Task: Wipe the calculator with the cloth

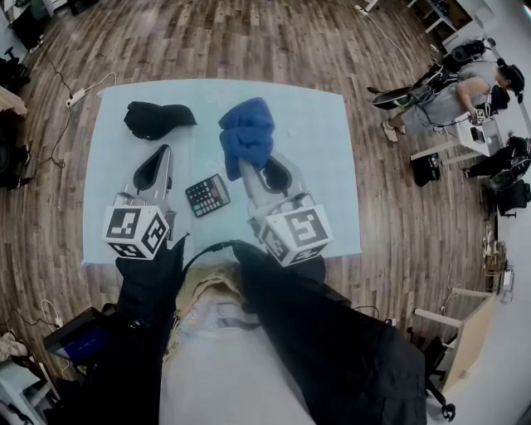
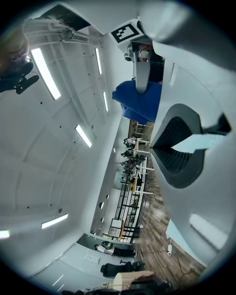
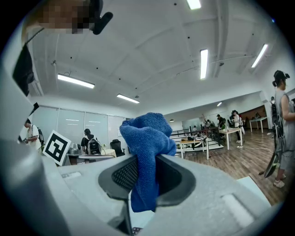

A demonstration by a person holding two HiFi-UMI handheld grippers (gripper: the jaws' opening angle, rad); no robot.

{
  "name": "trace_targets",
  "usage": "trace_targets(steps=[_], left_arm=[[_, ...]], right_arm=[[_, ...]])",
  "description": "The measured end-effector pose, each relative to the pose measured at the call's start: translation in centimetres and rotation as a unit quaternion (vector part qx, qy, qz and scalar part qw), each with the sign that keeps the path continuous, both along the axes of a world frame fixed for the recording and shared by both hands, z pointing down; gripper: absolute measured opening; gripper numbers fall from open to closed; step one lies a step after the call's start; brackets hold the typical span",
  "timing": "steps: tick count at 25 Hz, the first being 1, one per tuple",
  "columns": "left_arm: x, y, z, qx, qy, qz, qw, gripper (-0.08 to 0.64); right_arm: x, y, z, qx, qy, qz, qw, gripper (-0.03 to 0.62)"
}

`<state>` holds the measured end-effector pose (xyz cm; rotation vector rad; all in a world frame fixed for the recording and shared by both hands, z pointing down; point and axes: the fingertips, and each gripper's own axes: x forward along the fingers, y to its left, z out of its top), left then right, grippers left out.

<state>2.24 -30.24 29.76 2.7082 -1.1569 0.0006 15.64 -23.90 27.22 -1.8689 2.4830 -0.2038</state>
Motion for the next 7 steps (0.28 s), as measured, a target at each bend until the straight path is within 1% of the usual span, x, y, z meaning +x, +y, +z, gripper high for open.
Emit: trace_targets(steps=[7], left_arm=[[0.98,0.35,0.22,-0.002,-0.005,0.026,0.9996,0.0]], right_arm=[[0.08,-0.2,0.34,-0.006,-0.002,-0.002,1.0,0.089]])
